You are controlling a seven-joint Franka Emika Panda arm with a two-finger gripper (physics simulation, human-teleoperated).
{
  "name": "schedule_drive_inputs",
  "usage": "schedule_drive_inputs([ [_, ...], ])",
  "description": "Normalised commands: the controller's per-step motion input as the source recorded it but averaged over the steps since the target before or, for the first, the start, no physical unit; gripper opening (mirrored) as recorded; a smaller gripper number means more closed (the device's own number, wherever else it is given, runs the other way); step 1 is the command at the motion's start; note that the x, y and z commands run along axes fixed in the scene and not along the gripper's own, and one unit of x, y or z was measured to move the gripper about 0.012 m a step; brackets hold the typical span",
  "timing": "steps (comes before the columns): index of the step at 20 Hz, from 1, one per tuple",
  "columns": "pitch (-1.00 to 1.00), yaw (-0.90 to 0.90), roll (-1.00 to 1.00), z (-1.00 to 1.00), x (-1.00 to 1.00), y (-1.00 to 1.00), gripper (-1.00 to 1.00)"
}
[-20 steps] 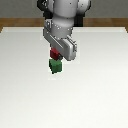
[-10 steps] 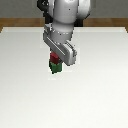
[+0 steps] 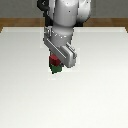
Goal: Place the red cube on top of the green cube.
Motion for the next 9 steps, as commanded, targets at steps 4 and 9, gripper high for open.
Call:
schedule_drive_inputs([
  [4, 0.0, 0.0, 0.0, 0.0, 0.0, 0.0, 1.0],
  [9, 0.0, 0.0, 0.0, 0.0, 0.0, 0.0, 1.0],
])
